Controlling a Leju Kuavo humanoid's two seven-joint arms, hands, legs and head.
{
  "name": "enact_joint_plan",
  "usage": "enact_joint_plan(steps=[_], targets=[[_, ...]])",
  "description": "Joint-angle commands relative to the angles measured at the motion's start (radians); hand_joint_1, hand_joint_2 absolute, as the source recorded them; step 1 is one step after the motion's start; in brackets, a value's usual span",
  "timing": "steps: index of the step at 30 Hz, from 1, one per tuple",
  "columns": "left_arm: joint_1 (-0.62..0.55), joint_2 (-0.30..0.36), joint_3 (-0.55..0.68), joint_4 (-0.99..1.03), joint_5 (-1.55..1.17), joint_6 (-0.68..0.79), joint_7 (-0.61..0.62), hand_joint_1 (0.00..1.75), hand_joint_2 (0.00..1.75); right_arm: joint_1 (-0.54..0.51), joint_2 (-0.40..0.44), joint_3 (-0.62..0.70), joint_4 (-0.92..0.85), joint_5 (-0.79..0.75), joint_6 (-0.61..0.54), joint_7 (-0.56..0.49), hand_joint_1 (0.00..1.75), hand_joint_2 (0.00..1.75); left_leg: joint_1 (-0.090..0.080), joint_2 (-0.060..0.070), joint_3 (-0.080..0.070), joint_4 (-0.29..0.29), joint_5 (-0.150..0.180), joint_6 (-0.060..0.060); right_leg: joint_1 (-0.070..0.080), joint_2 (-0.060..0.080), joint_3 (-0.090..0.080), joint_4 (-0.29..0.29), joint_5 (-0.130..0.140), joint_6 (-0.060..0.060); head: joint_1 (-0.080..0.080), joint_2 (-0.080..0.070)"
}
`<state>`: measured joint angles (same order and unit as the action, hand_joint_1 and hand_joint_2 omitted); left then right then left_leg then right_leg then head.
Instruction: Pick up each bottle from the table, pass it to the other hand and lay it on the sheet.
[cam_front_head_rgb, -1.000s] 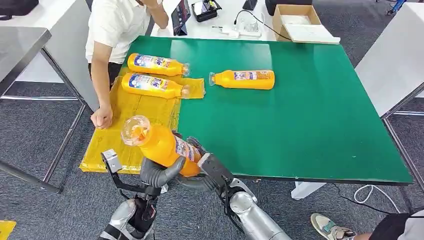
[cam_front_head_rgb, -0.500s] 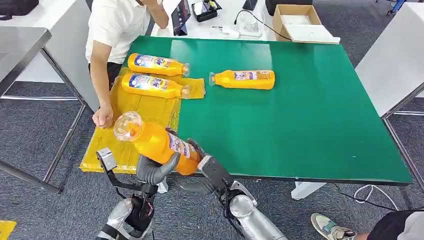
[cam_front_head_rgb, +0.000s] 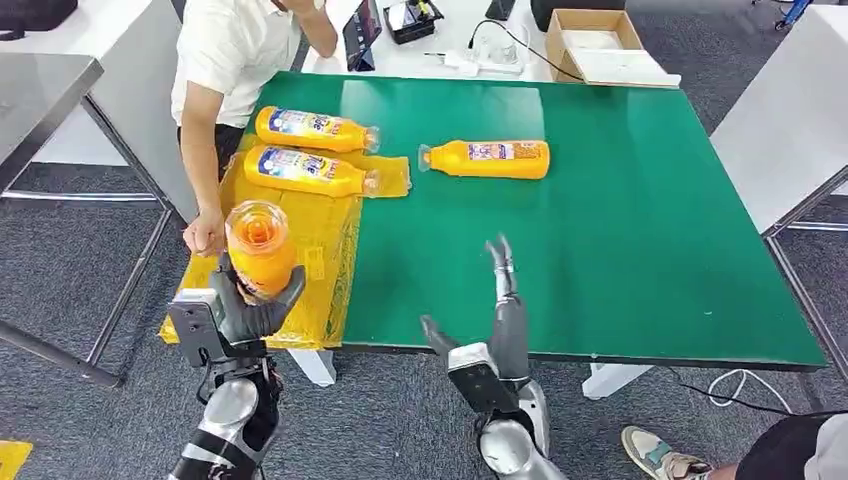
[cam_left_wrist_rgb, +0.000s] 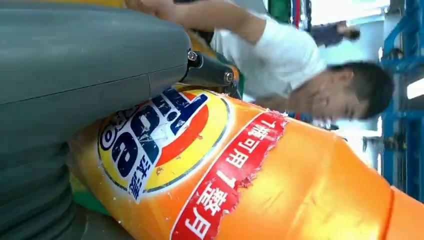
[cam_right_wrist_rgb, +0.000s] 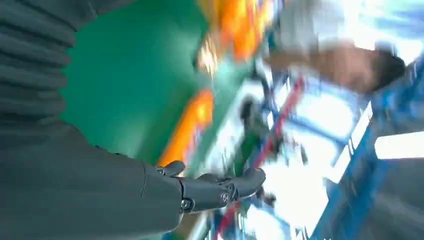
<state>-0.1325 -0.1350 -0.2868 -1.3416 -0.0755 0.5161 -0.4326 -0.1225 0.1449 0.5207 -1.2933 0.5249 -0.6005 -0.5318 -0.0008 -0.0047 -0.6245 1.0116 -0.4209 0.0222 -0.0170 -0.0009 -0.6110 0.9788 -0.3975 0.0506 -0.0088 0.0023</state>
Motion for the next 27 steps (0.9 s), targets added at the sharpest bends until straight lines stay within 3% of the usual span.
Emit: enact_joint_plan(steps=[1,5,8,15,16,22,27], targets=[[-0.061,0.007,0.048,0.079,0.002,-0.002,0.007,1.75,1.75,0.025,-0.028,-0.046,-0.058,0.012,-0.011,-0.004,0.00,0.00,0.001,0.000,0.005,-0.001,-0.002,-0.002,0.001,-0.001,0.005,-0.001,-0.002,-0.002,0.000,0.000],[-0.061,0.007,0.048,0.079,0.002,-0.002,0.007,1.75,1.75,0.025,-0.028,-0.046,-0.058,0.012,-0.011,-0.004,0.00,0.00,0.001,0.000,0.004,-0.001,-0.001,-0.001,0.001,-0.001,0.004,-0.001,-0.002,-0.002,0.000,0.000],[-0.063,0.012,0.049,0.069,0.008,-0.018,0.004,1.75,1.75,0.024,-0.023,-0.064,-0.030,0.077,-0.094,0.011,0.00,0.00,0.001,-0.001,0.004,-0.001,-0.001,-0.001,0.001,-0.001,0.003,0.000,-0.001,-0.002,0.000,0.000],[-0.172,0.043,0.004,0.259,-0.409,0.119,0.079,1.75,1.75,0.005,0.013,-0.081,0.068,0.015,-0.074,-0.040,0.00,0.00,0.001,-0.001,0.006,-0.001,-0.001,-0.002,0.001,-0.002,0.006,-0.001,-0.001,-0.002,0.000,0.000],[-0.188,0.042,0.001,0.293,-0.441,0.128,0.086,1.75,1.75,0.000,0.015,-0.077,0.077,0.014,-0.070,-0.042,0.00,1.75,0.000,-0.002,0.004,-0.002,0.000,-0.001,0.000,-0.001,0.004,-0.001,-0.001,-0.002,0.000,0.000],[-0.290,0.037,-0.041,0.575,-0.718,0.136,0.158,1.75,1.75,-0.032,0.013,-0.046,0.138,0.006,-0.018,-0.047,0.00,1.75,0.000,-0.001,0.005,-0.002,0.000,-0.001,0.000,-0.001,0.005,-0.001,-0.001,-0.002,0.000,0.000],[-0.290,0.034,-0.042,0.582,-0.723,0.140,0.160,1.75,1.75,-0.034,0.015,-0.044,0.142,0.005,-0.015,-0.047,0.00,1.75,0.001,0.001,0.008,-0.001,-0.002,-0.002,0.002,0.001,0.008,-0.001,-0.002,-0.002,0.000,0.000]])
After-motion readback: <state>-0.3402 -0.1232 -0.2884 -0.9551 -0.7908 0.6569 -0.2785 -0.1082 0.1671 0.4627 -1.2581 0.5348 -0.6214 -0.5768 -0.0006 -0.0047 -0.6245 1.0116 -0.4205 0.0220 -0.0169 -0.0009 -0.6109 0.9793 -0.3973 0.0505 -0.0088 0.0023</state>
